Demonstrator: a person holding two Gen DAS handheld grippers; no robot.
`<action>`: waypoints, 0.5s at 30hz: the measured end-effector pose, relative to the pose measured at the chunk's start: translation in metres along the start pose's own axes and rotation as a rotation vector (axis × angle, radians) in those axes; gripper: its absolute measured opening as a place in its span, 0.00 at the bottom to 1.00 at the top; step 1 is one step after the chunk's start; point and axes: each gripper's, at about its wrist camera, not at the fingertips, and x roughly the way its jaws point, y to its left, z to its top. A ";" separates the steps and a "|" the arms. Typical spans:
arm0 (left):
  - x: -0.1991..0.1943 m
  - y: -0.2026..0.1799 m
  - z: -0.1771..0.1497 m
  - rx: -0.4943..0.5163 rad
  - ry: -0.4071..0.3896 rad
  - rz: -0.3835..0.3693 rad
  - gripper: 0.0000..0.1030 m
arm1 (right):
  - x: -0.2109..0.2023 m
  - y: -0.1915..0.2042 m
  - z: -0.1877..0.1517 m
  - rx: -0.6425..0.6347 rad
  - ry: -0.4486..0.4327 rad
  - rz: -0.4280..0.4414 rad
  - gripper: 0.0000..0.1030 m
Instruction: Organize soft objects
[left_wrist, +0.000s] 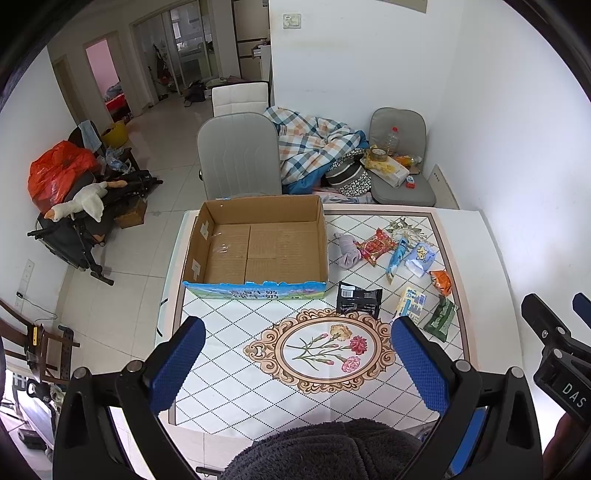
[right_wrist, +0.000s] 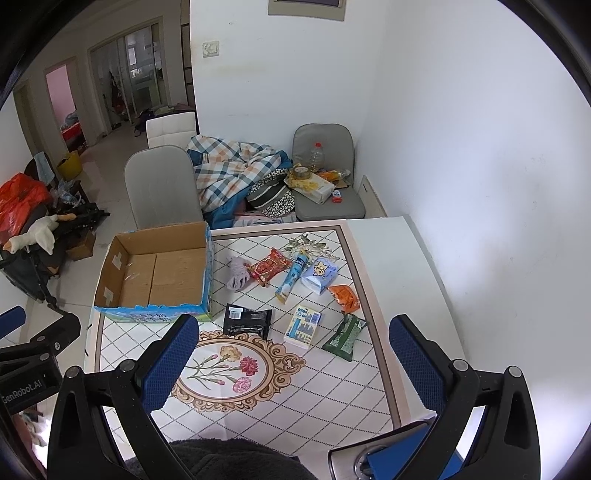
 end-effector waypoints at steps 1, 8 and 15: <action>0.000 0.000 0.001 -0.001 -0.001 -0.002 1.00 | 0.000 0.000 0.000 0.001 -0.001 -0.001 1.00; -0.001 0.001 0.002 0.003 0.000 0.001 1.00 | 0.000 0.000 0.000 0.000 0.001 0.000 1.00; 0.000 0.001 0.002 0.003 -0.003 0.000 1.00 | 0.000 -0.001 -0.001 0.001 -0.001 0.003 1.00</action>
